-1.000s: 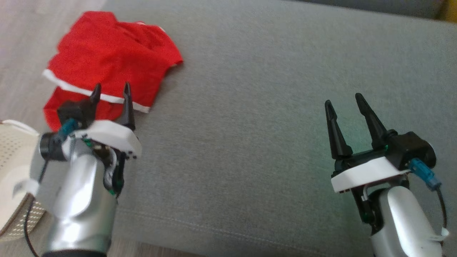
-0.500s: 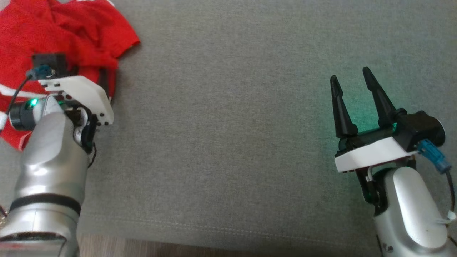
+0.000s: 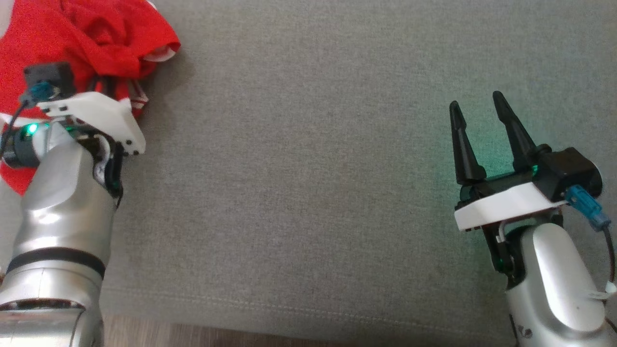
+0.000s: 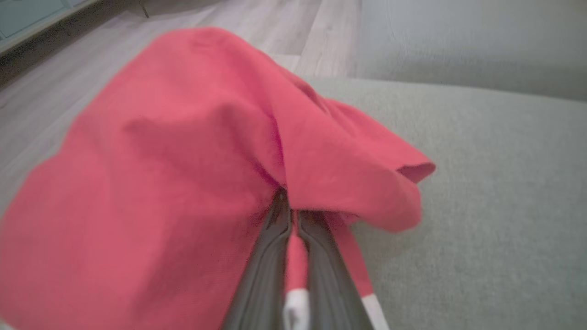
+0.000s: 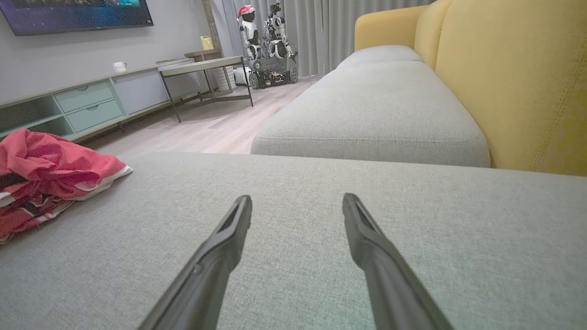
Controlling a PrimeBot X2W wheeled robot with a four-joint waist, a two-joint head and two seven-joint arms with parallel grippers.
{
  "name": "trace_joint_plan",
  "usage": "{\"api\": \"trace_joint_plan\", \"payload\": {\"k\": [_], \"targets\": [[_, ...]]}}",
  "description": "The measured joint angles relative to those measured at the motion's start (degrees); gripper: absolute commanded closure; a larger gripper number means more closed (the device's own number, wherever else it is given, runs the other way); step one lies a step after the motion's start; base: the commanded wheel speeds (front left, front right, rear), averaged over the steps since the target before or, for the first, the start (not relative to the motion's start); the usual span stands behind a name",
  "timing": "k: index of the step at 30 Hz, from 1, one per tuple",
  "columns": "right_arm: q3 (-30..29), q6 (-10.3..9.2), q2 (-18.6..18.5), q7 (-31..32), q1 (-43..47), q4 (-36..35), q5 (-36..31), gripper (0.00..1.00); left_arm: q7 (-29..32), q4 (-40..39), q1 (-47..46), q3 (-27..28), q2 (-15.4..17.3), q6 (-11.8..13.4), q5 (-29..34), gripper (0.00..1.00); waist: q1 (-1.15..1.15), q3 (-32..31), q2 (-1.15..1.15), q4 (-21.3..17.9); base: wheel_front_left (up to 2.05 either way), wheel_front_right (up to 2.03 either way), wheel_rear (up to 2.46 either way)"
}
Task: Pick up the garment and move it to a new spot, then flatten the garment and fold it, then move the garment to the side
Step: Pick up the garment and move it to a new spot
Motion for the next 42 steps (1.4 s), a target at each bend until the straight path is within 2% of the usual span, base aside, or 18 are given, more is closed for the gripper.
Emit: {"api": "trace_joint_plan", "payload": {"k": [4,8,19,24,25,29,33,38,42], "targets": [[-0.69,0.00,0.02,0.00,0.22,0.13,0.08,0.00,-2.12,-3.10,0.27,0.99,0.01,0.42,-1.07,1.00,0.00,-1.98,0.00,0.71,0.00,0.00,0.00],[-1.38,0.00,0.09,0.03,1.83,0.08,0.46,0.00,-2.59,-9.43,2.31,2.15,0.20,1.21,-1.37,1.00,0.00,-4.39,0.00,1.31,0.00,0.00,0.00],[-3.13,0.00,0.59,0.08,7.26,-1.05,1.14,0.00,-2.55,-35.83,21.76,1.66,0.36,3.93,-0.26,1.00,0.00,-11.83,0.00,1.91,0.00,0.00,0.00],[-3.70,0.00,1.13,0.16,9.85,-1.80,1.82,0.00,0.63,-50.32,31.56,-1.10,0.33,5.16,0.67,1.00,-0.01,-14.35,0.00,0.46,0.00,0.00,0.00],[-3.70,0.00,1.13,0.16,9.85,-1.80,1.82,0.00,0.63,-50.32,31.56,-1.10,0.33,5.16,0.67,1.00,-0.01,-14.35,0.00,0.46,0.00,0.00,0.00],[-4.25,0.00,1.53,0.82,11.38,-2.91,1.94,0.00,5.06,-59.32,38.22,-4.10,-0.14,5.88,1.53,1.00,-0.01,-15.57,0.00,-1.58,0.00,0.00,0.00],[-4.44,0.00,1.72,1.66,11.89,-3.93,1.96,0.00,8.54,-63.94,41.17,-7.93,-1.72,5.65,1.97,1.00,0.00,-16.01,0.00,-4.37,0.00,0.00,0.00],[-4.01,0.00,1.78,2.10,11.71,-5.36,2.05,0.00,10.07,-64.18,40.66,-12.34,-3.88,4.78,1.97,1.00,0.00,-15.48,0.00,-8.91,0.00,0.00,0.00],[-3.26,0.00,1.80,2.09,11.52,-6.20,2.94,0.00,10.06,-62.22,36.89,-14.69,-4.91,3.81,1.96,1.00,0.00,-14.43,0.00,-13.50,0.00,0.00,0.00]]}}
